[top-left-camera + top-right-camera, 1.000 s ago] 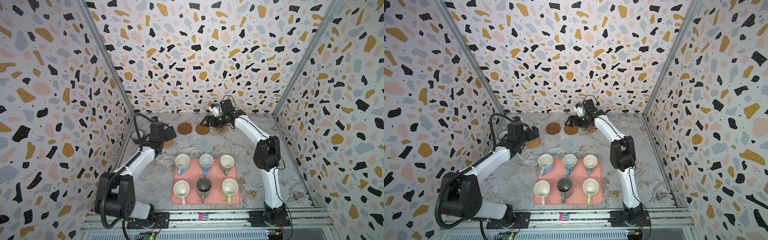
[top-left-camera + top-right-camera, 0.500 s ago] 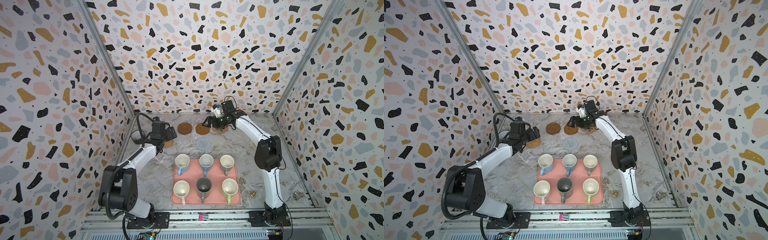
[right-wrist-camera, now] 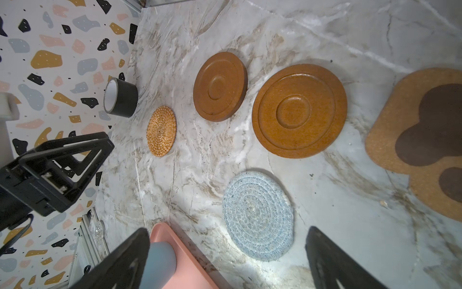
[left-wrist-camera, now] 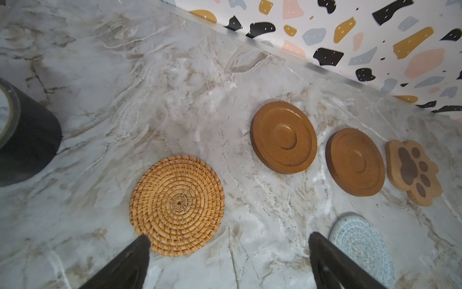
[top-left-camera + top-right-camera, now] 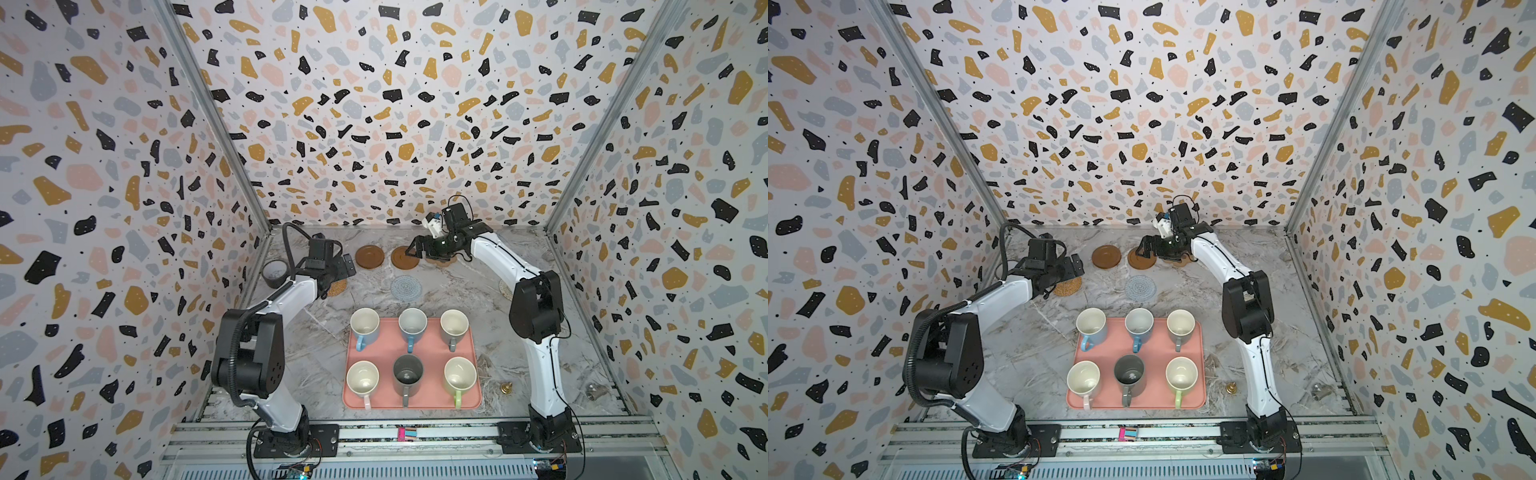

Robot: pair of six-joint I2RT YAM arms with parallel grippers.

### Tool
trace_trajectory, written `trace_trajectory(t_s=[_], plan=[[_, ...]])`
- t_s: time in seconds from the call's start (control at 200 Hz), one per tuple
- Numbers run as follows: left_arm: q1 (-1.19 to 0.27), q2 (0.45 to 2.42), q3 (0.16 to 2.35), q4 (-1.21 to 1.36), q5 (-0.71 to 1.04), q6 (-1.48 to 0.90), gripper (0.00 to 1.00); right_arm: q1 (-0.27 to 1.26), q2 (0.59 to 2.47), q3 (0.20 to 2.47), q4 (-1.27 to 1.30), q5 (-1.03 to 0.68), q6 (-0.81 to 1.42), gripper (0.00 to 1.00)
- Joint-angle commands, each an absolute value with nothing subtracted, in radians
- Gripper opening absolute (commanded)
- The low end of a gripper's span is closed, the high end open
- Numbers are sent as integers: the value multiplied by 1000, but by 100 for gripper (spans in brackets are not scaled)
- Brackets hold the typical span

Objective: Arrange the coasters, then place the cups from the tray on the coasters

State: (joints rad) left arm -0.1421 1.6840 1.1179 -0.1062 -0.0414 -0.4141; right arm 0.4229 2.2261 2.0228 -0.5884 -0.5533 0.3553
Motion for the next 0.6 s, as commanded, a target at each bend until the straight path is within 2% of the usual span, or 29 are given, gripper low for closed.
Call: trace_trajectory(t_s=[0.0,0.596], plan=[[-130,1718,1171,-145,-20,-373,100,425,2146,1999,-570,-545,354,99],[-53,1908,1262,-140,212,-371,100,423,2124,1941,-549,-549,354,99]])
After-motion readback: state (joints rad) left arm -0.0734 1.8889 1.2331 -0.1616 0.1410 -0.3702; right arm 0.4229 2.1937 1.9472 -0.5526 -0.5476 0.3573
